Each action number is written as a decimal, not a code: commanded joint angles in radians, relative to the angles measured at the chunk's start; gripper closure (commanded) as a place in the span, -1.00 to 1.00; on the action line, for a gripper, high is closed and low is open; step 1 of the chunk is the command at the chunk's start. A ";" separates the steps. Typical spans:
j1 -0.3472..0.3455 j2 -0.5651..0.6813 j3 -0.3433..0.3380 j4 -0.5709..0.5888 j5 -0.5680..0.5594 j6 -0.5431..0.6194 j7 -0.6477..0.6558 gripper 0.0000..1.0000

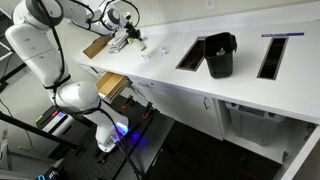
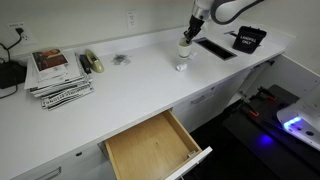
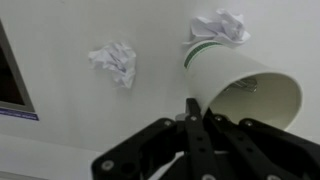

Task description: Pour the contents in the white coffee cup onto the right side of the countertop

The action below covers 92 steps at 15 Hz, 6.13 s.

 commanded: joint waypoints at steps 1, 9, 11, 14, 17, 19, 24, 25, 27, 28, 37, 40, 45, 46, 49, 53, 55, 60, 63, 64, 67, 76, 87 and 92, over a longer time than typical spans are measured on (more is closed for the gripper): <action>-0.084 -0.161 0.021 -0.168 -0.025 0.045 -0.046 0.98; -0.198 -0.173 0.044 -0.154 0.022 0.014 -0.147 0.92; -0.199 -0.173 0.045 -0.155 0.023 0.014 -0.150 0.92; -0.186 -0.201 0.042 -0.181 -0.131 0.002 -0.073 0.98; -0.177 -0.244 0.044 -0.223 -0.362 -0.029 0.033 0.98; -0.178 -0.273 0.058 -0.256 -0.506 -0.068 0.121 0.98; -0.192 -0.351 0.113 -0.357 -0.735 -0.220 0.350 0.98; -0.193 -0.354 0.122 -0.373 -0.752 -0.248 0.383 0.98; -0.193 -0.341 0.140 -0.390 -0.797 -0.308 0.459 0.98; -0.193 -0.321 0.146 -0.392 -0.821 -0.337 0.493 0.98; -0.183 -0.191 0.163 -0.395 -0.903 -0.480 0.649 0.92; -0.182 -0.169 0.163 -0.385 -0.904 -0.485 0.652 0.92; -0.128 -0.117 0.212 -0.330 -0.908 -0.703 0.657 0.98; -0.115 -0.092 0.226 -0.311 -0.906 -0.761 0.656 0.98; -0.082 -0.017 0.254 -0.253 -0.913 -0.884 0.655 0.98; -0.065 0.103 0.249 -0.172 -0.929 -0.951 0.661 0.98; -0.066 0.157 0.242 -0.134 -0.934 -0.951 0.660 0.98; -0.049 0.260 0.228 -0.049 -0.949 -0.979 0.654 0.98; -0.035 0.292 0.227 -0.010 -0.952 -1.035 0.645 0.98; -0.031 0.302 0.227 0.002 -0.953 -1.057 0.642 0.98; -0.020 0.336 0.227 0.036 -0.956 -1.105 0.633 0.98; -0.008 0.426 0.225 0.119 -0.973 -1.176 0.621 0.98; 0.007 0.527 0.221 0.227 -0.951 -1.309 0.610 0.98; 0.015 0.565 0.222 0.273 -0.949 -1.359 0.593 0.98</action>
